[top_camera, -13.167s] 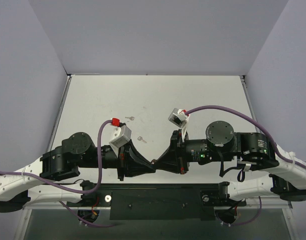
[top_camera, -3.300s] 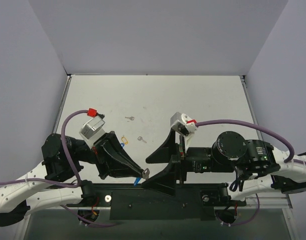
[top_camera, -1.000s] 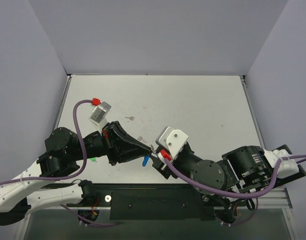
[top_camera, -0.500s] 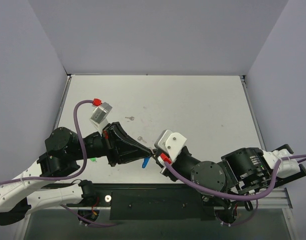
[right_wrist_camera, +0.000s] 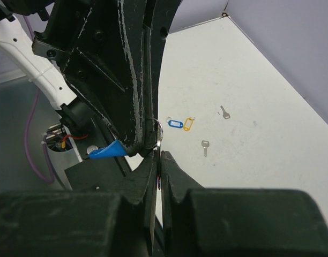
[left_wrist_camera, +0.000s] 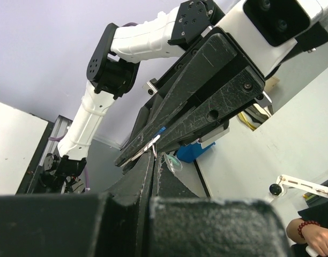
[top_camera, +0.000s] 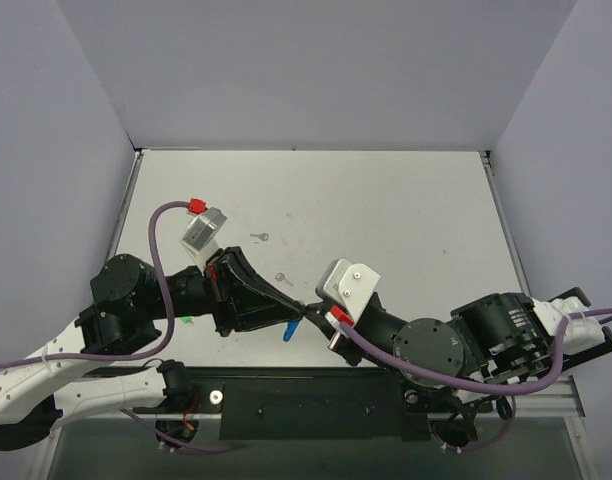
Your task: Remove the keys from the keyring
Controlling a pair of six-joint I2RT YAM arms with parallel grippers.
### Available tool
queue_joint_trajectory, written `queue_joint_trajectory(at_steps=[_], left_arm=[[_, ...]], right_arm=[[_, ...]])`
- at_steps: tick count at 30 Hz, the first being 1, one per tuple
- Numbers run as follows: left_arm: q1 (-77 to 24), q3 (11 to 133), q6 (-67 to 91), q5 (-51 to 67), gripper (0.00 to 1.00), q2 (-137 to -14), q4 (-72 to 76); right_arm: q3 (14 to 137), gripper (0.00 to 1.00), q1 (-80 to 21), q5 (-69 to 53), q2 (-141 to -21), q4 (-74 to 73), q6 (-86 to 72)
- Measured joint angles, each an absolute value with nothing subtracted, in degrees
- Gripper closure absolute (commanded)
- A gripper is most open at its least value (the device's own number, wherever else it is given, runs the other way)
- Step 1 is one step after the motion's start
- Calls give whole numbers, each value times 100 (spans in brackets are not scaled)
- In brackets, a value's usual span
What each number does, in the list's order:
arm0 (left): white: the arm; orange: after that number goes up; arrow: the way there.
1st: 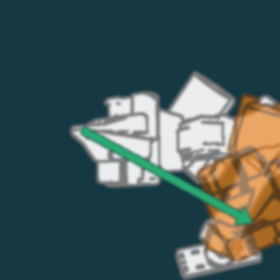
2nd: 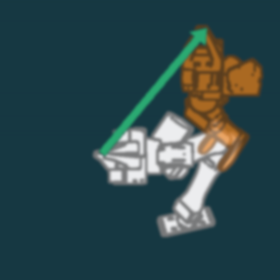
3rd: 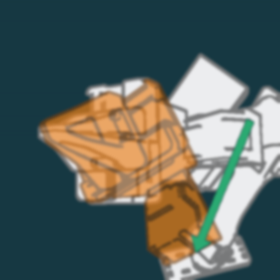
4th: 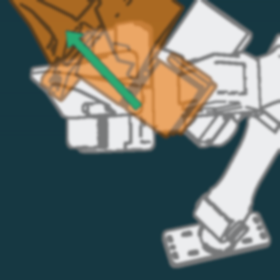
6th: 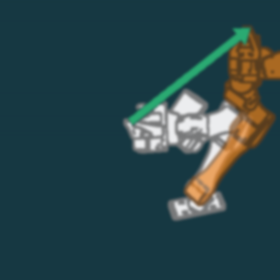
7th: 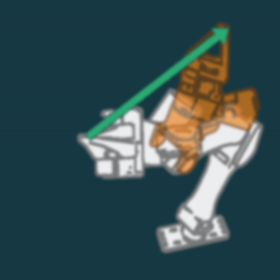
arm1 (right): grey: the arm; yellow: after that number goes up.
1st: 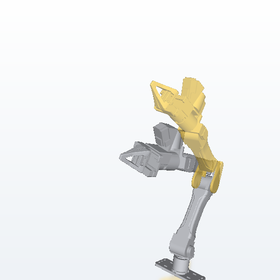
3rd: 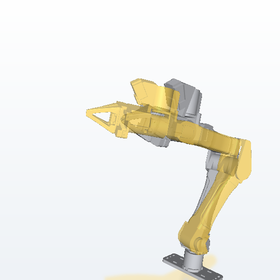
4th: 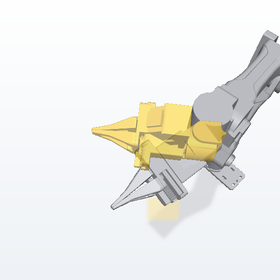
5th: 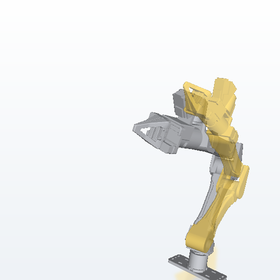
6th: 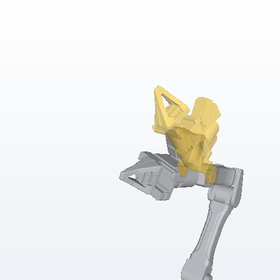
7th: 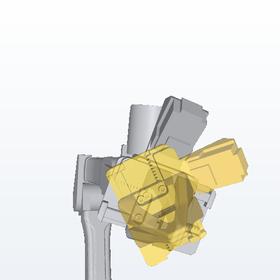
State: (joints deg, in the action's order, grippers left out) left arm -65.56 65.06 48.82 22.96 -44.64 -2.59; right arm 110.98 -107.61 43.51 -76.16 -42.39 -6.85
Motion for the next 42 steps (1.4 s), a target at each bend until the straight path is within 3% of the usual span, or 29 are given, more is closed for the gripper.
queue_joint_trajectory(at_steps=[11,20,26,42], left_arm=[[-6558,6506,4711,2928,100,-4438,-95],[-6569,5878,5349,3173,100,-4436,1404],[-6639,5242,6029,2692,100,-4272,2506],[-6779,4101,6606,1319,100,-3557,3691]], right_arm=[[10864,100,-10687,3256,-7360,-3953,-1105],[10191,100,-10567,2561,-6860,-3208,-1492],[10119,100,-10562,2670,-6851,-2991,-1608],[10123,100,-10595,3345,-7190,-2582,-1623]])
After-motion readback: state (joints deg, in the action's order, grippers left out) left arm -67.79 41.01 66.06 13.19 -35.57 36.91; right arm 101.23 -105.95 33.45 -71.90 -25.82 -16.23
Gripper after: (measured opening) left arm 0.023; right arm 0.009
